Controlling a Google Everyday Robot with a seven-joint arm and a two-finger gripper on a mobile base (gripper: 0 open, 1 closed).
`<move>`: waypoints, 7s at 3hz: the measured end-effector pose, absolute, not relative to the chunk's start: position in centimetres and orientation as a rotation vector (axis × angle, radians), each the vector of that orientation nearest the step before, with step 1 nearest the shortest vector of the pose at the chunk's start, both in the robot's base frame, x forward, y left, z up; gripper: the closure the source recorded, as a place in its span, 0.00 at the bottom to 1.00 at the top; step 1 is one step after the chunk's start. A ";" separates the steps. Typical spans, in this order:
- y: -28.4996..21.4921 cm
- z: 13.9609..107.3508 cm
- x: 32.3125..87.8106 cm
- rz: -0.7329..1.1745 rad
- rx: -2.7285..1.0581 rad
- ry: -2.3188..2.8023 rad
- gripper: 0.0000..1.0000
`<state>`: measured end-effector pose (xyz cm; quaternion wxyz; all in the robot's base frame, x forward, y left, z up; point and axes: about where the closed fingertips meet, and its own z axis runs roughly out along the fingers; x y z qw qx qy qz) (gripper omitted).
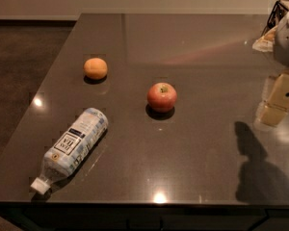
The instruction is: Move apple near blue plastic bottle
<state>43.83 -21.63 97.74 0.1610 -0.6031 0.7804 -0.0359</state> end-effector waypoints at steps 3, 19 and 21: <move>-20.5 97.8 44.4 -0.048 -1.697 2.184 0.00; 0.8 88.1 42.9 0.417 -1.969 1.824 1.00; 2.3 87.4 42.2 0.391 -1.953 1.826 0.60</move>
Offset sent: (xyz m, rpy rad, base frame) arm 0.0090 0.0124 0.0016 0.0686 0.0016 0.0312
